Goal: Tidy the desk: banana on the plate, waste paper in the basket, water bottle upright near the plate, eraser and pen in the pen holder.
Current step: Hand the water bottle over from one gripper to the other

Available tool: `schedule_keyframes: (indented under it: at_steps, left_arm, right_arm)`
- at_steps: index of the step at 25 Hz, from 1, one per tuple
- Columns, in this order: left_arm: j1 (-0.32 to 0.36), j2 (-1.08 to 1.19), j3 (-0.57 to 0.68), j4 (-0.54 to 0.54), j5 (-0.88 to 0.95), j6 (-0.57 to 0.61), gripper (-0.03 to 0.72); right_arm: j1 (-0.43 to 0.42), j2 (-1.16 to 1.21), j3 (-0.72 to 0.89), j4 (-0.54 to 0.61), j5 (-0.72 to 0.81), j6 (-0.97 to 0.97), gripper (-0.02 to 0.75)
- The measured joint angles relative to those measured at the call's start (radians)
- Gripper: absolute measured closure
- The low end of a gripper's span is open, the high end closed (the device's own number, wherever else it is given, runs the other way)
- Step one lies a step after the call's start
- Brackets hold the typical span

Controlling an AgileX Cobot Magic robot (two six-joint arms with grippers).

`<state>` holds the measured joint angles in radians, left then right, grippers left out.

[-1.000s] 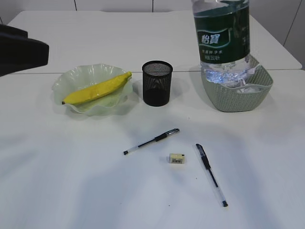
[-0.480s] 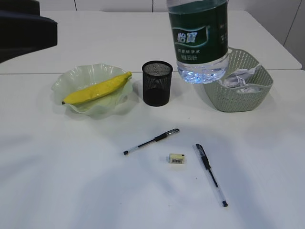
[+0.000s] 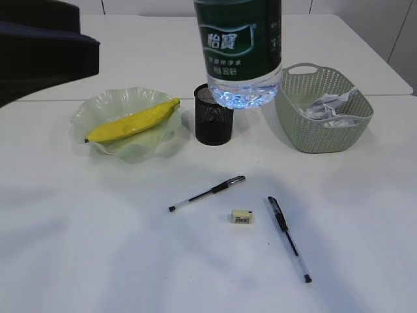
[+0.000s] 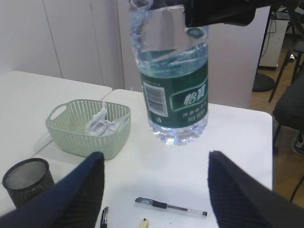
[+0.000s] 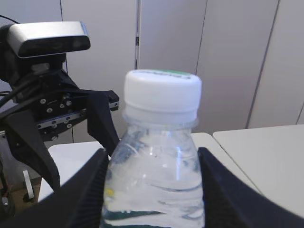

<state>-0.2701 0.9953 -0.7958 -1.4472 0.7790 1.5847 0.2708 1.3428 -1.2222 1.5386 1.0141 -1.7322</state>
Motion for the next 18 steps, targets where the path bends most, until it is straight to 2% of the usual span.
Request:
schedule_keyframes:
  at_steps: [7, 18]
  left_arm:
    - [0.000, 0.018, 0.000, -0.077, 0.028, 0.072, 0.134]
    - [0.000, 0.018, 0.000, -0.109, 0.033, 0.102, 0.121]
  right_arm:
    - [0.058, 0.000, 0.000, 0.042, -0.004, -0.044, 0.354]
    - [0.151, 0.014, 0.000, 0.119, -0.028, -0.109, 0.353]
